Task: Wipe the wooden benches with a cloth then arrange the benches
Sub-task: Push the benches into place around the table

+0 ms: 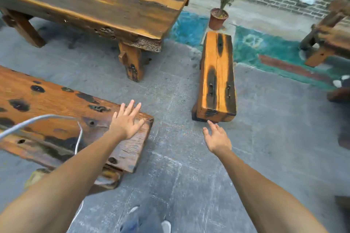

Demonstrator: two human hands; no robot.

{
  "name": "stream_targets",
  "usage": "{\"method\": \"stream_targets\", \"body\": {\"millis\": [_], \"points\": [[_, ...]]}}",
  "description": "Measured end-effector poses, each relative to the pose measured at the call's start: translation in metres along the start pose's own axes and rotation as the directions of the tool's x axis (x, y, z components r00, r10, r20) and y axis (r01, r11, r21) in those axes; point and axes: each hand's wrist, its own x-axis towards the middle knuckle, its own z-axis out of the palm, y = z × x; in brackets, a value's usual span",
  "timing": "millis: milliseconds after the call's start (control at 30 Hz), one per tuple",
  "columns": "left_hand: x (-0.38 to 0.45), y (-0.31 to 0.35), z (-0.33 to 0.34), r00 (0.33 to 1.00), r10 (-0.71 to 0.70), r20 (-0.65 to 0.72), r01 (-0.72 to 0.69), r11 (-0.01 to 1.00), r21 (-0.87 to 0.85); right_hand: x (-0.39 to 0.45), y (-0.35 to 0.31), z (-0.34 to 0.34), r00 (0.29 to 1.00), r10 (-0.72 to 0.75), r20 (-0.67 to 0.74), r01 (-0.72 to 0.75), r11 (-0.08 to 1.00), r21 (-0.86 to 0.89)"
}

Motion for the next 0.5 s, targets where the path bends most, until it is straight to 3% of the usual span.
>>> {"method": "stream_targets", "body": {"millis": [300, 500], "points": [[0.19, 0.154, 0.021, 0.994, -0.054, 0.096, 0.058, 0.997, -0.042, 0.162, 0.102, -0.11, 0.999, 0.034, 0.004, -0.035, 0.996, 0.079], [0.303, 0.279, 0.06, 0.971, -0.101, 0.216, 0.133, 0.982, -0.138, 0.278, 0.18, -0.176, 0.984, 0.077, 0.16, -0.087, 0.994, 0.058]]}}
